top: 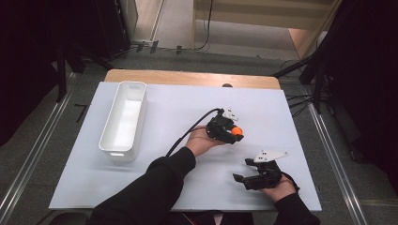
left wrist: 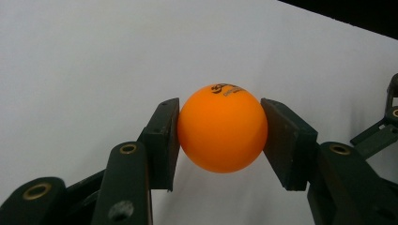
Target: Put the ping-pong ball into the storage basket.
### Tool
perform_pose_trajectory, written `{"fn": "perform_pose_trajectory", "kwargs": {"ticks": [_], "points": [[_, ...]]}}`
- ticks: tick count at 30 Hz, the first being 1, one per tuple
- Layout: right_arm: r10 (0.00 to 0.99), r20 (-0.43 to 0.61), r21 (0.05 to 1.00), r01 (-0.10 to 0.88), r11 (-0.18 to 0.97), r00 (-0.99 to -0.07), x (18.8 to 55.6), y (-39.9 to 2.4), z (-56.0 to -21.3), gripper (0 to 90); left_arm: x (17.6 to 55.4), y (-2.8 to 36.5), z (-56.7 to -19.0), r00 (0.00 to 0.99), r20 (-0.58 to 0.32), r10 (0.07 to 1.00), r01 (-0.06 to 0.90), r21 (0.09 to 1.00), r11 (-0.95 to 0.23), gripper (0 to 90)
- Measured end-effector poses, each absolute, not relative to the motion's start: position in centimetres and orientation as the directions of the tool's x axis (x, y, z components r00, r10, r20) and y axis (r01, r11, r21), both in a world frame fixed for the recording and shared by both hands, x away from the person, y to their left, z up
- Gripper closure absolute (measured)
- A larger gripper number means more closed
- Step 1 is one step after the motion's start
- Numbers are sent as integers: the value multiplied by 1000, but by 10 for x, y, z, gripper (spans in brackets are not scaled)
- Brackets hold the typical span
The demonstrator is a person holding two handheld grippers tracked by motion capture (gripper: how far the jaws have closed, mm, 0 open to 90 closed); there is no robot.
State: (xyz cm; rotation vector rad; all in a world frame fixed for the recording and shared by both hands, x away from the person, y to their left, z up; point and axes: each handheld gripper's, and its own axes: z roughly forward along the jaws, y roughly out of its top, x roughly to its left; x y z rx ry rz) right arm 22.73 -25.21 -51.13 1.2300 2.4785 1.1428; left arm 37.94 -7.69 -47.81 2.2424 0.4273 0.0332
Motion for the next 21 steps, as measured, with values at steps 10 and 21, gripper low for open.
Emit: {"fn": "perform_pose_trajectory", "kwargs": {"ticks": [10,21], "points": [[734,197,694,622,363,-649,228,-252,-512,176,377,-60,-466,934,-162,318,327,748,-578,502],[732,192,698,615,367,-654,229,-252,-512,176,372,-44,-457,935,-152,320,322,739,-592,502]]}}
